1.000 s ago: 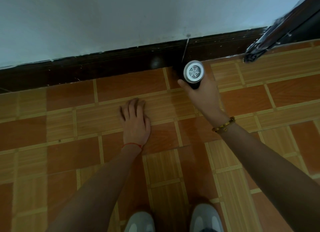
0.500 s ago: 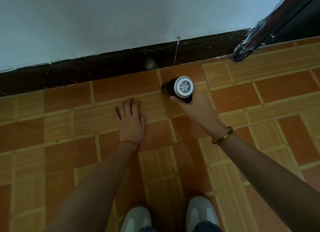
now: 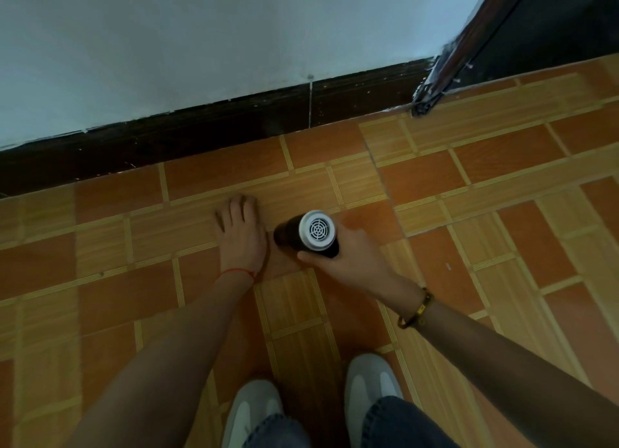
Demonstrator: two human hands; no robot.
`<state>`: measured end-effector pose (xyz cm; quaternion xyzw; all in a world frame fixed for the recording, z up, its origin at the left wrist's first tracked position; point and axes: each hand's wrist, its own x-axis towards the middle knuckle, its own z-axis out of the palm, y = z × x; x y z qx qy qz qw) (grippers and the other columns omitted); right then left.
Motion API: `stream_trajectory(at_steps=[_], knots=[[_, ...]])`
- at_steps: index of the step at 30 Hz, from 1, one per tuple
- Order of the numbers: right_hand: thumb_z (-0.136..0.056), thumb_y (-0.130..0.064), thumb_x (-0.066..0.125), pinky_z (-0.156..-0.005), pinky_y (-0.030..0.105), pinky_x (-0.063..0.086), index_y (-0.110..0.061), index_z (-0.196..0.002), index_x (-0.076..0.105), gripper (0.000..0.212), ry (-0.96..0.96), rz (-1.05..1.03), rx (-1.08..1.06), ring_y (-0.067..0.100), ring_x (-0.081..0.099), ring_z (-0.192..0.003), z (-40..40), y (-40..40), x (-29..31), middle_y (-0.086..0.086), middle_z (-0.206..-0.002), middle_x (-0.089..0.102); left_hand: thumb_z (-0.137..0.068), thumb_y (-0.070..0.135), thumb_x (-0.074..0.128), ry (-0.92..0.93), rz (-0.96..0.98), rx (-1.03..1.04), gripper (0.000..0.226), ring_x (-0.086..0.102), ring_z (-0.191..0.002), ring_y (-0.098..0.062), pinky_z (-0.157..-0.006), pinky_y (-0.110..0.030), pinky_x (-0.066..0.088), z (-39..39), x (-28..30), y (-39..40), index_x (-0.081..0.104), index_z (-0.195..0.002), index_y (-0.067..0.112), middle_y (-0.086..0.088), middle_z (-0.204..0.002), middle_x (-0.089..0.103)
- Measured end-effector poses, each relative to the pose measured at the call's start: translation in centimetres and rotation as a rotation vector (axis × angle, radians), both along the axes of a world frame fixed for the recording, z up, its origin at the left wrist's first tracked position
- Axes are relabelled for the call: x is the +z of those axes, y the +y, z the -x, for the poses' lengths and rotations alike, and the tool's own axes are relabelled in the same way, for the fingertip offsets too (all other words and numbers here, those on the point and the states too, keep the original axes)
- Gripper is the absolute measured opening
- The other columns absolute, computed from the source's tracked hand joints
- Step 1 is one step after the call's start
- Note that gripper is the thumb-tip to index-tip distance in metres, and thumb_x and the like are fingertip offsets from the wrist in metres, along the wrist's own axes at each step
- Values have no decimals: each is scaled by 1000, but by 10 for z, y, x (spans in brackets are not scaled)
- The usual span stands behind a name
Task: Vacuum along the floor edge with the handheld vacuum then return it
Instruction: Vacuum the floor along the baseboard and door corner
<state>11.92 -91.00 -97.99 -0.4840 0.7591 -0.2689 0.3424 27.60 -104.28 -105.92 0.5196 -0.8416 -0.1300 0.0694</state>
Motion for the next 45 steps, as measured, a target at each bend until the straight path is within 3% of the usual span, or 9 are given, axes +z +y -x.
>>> stream_trajectory(at_steps=[4,11,15,19,22,26,32,37,45], knots=[[-76,-58,71,-89,31,52,-26,-134,51,70,-6,-6,-69,11,61,-110,7,14,3,-6,-119,67,-92,14,47,-15,-6,-59,48,34,-137,-39,-118,-60,19,-2,4,10,42,-139,6,-19,-146,40],[-78,-53,71,-58,7,39,-22,-134,48,68,142,53,-376,7,60,-86,44,34,1,-11,-99,65,-91,13,46,11,12,-113,44,38,-134,-36,-118,-58,20,-2,5,20,46,-135,10,-15,-144,43],[-78,-53,71,-65,23,47,-22,-137,47,71,205,51,-439,17,66,-92,55,42,0,-2,-103,71,-89,13,44,7,25,-118,45,39,-134,-37,-117,-59,22,-1,2,21,47,-134,10,-16,-143,44],[-75,-54,73,-63,9,43,-23,-134,49,71,176,62,-374,11,64,-90,37,43,2,-6,-104,69,-90,15,42,1,23,-118,47,37,-136,-36,-117,-59,21,-4,-2,22,45,-137,9,-16,-145,42],[-75,-59,70,-78,30,55,-26,-134,51,70,128,22,-225,13,64,-100,16,42,3,-6,-111,69,-91,17,41,13,13,-102,48,36,-137,-36,-118,-58,20,-9,-4,22,43,-138,9,-16,-145,41],[-75,-59,70,-81,30,55,-30,-134,49,69,62,8,-76,10,63,-103,1,28,5,-9,-114,69,-92,14,47,35,7,-66,48,35,-138,-37,-118,-59,20,-22,-5,19,43,-139,9,-17,-146,40],[-77,-54,72,-63,3,40,-22,-128,55,63,107,91,-204,4,62,-94,11,-14,-2,-21,-96,60,-90,15,43,-16,27,23,49,36,-136,-37,-116,-60,23,-49,-3,8,43,-139,8,-17,-146,40],[-79,-53,71,-77,22,48,-22,-134,50,67,118,128,-228,13,62,-106,13,-54,-10,-4,-117,67,-89,12,50,-20,70,112,49,38,-135,-40,-115,-61,24,-83,-8,0,45,-137,7,-19,-147,42],[-79,-61,64,-82,25,53,-25,-131,53,64,33,39,157,9,62,-104,-45,-91,-9,-7,-114,68,-91,26,33,53,64,289,51,34,-138,-36,-118,-61,17,-110,-18,-4,43,-138,10,-16,-147,41]])
